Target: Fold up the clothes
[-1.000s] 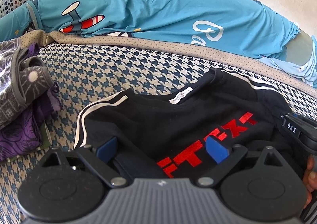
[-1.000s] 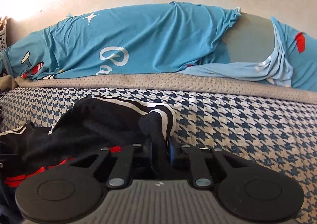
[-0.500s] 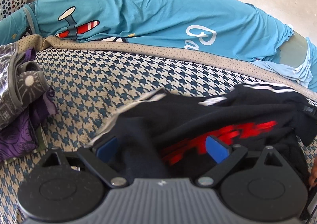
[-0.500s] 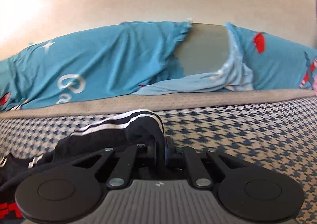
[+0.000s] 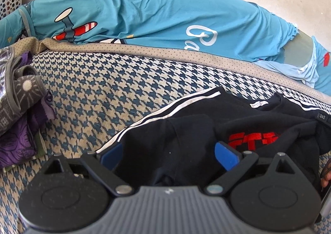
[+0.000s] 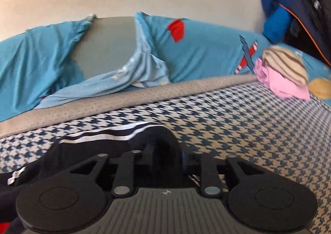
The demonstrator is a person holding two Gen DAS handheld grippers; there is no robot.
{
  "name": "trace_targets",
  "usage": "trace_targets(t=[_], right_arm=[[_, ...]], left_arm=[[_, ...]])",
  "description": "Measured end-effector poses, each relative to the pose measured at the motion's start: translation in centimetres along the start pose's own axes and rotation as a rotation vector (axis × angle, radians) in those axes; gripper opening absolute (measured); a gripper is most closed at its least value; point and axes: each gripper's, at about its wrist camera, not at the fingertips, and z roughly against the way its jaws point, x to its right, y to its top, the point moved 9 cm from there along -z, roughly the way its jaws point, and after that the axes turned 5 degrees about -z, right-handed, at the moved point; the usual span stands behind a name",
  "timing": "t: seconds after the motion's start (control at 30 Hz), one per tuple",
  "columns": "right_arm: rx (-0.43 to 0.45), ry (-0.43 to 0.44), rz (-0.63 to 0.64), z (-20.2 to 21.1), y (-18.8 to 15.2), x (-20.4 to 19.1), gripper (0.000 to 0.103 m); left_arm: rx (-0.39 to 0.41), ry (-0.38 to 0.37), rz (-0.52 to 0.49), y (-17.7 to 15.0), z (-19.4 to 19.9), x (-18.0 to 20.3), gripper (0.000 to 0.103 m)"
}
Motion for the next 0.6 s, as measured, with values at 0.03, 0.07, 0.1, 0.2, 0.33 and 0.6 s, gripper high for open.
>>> trace_targets(t=[0.03,0.07,0.1,0.2,0.33,0.6], right_arm=[[0.004,0.007,0.002,0.2,0.0,-0.4,0.037],[0.008,0.012,0.003,0.5,0.0,-0.7,0.037],[0.012,0.013,0.003,0.7,0.0,-0.9,0.038],[0.020,0.017,-0.014,1.3,0.0,-1.1,0.038],[0.025,0.036,-0.066,2.6,0.3,-1.0,0.039],[0.020,0.169,-0.074,7.5,-0.5,-2.3,0.046]], left_arm=[[0.001,0.000,-0.001,0.0,0.1,-0.1,0.096],[0.003,0.001,-0.003,0.0,0.3,-0.2,0.096],[0.004,0.001,-0.004,0.0,0.4,-0.2,0.096],[0.009,0.002,-0.008,0.0,0.8,-0.5,0.096],[0.010,-0.002,-0.015,0.1,1.1,-0.7,0.096],[0.015,-0.016,-0.002,0.2,1.8,-1.2,0.098]])
